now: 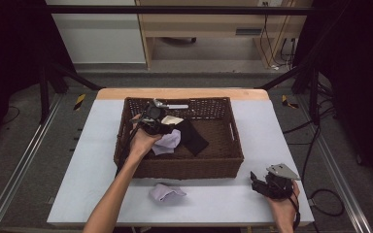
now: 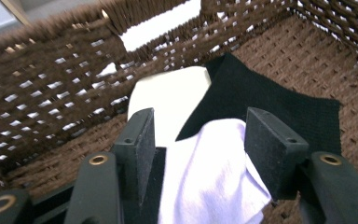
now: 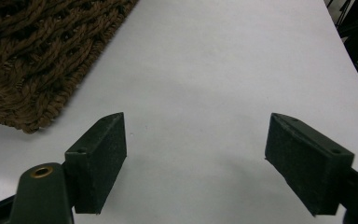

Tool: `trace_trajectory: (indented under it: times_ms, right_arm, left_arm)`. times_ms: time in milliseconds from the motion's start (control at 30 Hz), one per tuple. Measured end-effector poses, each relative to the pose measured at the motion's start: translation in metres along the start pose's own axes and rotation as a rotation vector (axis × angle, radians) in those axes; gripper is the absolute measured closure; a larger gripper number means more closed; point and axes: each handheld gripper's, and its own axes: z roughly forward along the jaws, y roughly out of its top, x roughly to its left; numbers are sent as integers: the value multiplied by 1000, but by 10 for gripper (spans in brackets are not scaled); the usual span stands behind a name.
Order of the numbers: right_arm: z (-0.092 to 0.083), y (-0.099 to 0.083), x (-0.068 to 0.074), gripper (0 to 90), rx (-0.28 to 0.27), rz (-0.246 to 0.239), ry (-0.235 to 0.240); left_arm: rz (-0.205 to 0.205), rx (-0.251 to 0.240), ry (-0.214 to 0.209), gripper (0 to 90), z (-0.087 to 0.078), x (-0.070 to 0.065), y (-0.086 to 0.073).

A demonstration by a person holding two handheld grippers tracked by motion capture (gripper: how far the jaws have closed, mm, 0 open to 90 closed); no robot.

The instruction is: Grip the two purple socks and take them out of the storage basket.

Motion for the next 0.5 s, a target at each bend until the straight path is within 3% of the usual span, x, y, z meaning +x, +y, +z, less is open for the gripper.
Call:
trace_trajectory:
  times_ms: [67,367,500]
  right_arm:
    - [0,0,0,207,-3,-1,-2]
    - [1,0,-1,203,6,4,1]
    - [1,0,-1,202,8,3,2]
  left_arm:
    - [5,7,-2,418,1,-1,-1]
    - [80,135,12,404,14,-9,-6]
    - [92,179,-3,402,19,-11,-7]
